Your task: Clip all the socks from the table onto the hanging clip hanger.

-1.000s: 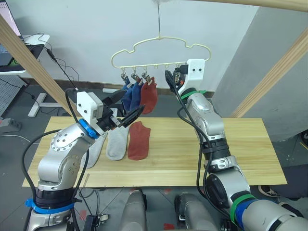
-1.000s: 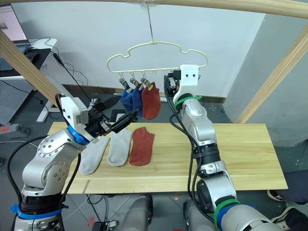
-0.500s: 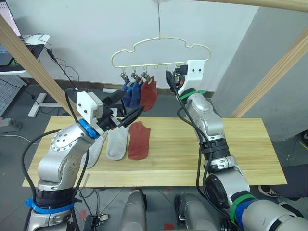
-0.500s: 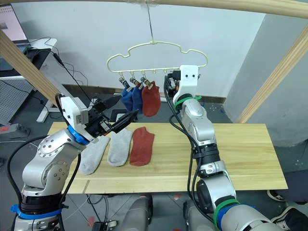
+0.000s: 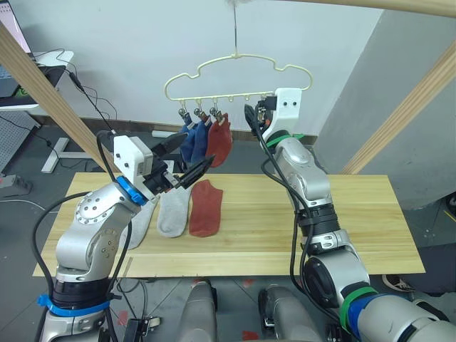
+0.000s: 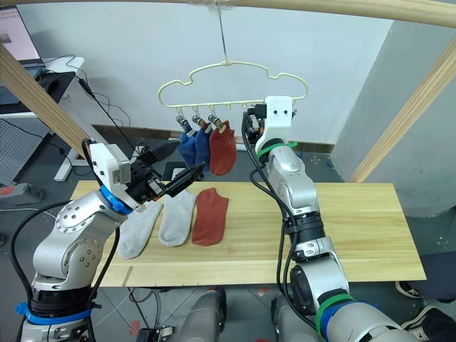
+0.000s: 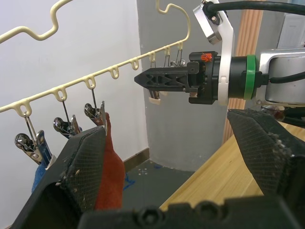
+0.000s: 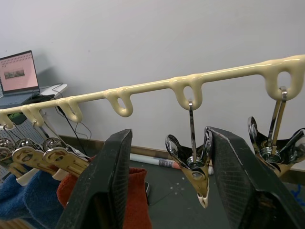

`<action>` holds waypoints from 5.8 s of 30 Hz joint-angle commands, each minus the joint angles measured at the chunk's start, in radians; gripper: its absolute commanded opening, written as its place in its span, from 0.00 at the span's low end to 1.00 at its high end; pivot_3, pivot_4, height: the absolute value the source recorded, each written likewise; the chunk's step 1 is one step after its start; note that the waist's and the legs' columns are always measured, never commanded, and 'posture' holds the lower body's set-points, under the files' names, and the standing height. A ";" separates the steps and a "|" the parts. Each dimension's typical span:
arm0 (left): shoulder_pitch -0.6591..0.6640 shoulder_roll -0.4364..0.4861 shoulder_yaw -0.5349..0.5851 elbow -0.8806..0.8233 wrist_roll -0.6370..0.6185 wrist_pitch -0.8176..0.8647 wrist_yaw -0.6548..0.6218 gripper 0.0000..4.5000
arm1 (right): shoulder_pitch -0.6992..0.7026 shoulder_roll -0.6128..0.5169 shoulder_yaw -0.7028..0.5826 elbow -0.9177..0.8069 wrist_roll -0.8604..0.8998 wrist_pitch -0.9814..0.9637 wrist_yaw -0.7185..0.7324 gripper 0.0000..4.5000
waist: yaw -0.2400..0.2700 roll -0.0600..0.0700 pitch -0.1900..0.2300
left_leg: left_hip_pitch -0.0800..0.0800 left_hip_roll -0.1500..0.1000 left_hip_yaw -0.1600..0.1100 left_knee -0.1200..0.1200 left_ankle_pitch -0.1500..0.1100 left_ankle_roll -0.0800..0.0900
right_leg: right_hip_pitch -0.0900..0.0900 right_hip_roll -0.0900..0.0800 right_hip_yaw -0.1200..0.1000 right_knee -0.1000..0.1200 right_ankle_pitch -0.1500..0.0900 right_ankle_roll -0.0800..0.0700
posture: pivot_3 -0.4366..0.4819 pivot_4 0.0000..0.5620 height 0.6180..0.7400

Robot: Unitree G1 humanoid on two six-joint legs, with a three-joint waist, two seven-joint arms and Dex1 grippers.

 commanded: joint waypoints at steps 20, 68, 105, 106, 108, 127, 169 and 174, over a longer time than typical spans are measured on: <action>0.044 0.037 -0.014 -0.028 0.060 0.020 0.004 1.00 | -0.014 -0.015 -0.007 -0.038 0.054 0.012 0.018 0.00 | 0.000 0.000 0.000 | 0.000 0.000 0.000 0.000 0.000 0.000 | 0.000 0.000 0.000 0.000 0.000 0.000 | 0.63 0.40 1.00; -0.109 -0.228 -0.291 0.723 0.568 -0.095 0.058 0.11 | 0.083 -0.106 0.037 -0.225 0.073 0.188 0.085 0.00 | -0.006 0.001 -0.001 | 0.001 -0.001 0.001 0.000 0.001 0.001 | 0.000 0.001 0.000 0.002 0.000 0.000 | 0.54 0.40 1.00; -0.120 -0.215 -0.145 0.279 0.263 -0.116 -0.102 0.01 | -0.060 -0.048 -0.298 -0.342 0.510 0.838 -0.063 0.00 | -0.007 0.001 -0.001 | 0.000 -0.001 0.001 0.000 0.001 0.002 | 0.000 0.000 0.000 0.002 0.000 0.000 | 0.53 0.38 1.00; -0.122 -0.218 -0.152 0.279 0.257 -0.111 -0.107 0.01 | -0.066 -0.037 -0.314 -0.343 0.525 0.851 -0.080 0.00 | -0.007 0.001 -0.001 | 0.000 -0.001 0.001 0.000 0.001 0.002 | 0.000 0.000 0.000 0.002 0.000 0.000 | 0.53 0.38 1.00; -0.123 -0.221 -0.160 0.277 0.252 -0.107 -0.116 0.01 | -0.074 -0.025 -0.332 -0.346 0.545 0.867 -0.105 0.00 | -0.007 0.001 -0.001 | 0.000 -0.001 0.001 0.000 0.001 0.002 | 0.000 0.001 0.000 0.001 0.000 0.000 | 0.53 0.38 1.00; -0.155 -0.232 -0.182 0.308 0.276 -0.154 -0.132 0.01 | -0.083 -0.021 -0.336 -0.339 0.599 0.881 -0.165 0.00 | -0.011 0.001 -0.001 | -0.001 -0.001 0.001 0.000 0.001 0.002 | -0.001 0.002 0.000 0.000 0.000 0.000 | 0.52 0.40 1.00; -0.209 -0.261 -0.178 0.375 0.243 -0.103 -0.094 0.45 | 0.191 -0.363 -0.131 -0.748 0.587 0.803 0.099 1.00 | -0.011 0.001 -0.001 | -0.007 -0.001 0.000 0.000 0.000 0.002 | -0.002 0.002 -0.001 -0.005 0.000 0.000 | 0.48 0.37 1.00; -0.193 -0.216 -0.142 0.335 0.183 -0.016 -0.122 0.77 | 0.287 -0.465 -0.027 -0.834 0.469 0.681 0.146 1.00 | -0.029 0.001 -0.001 | -0.007 -0.002 0.000 0.001 0.000 0.002 | -0.002 0.002 -0.001 -0.005 0.000 0.000 | 0.47 0.37 1.00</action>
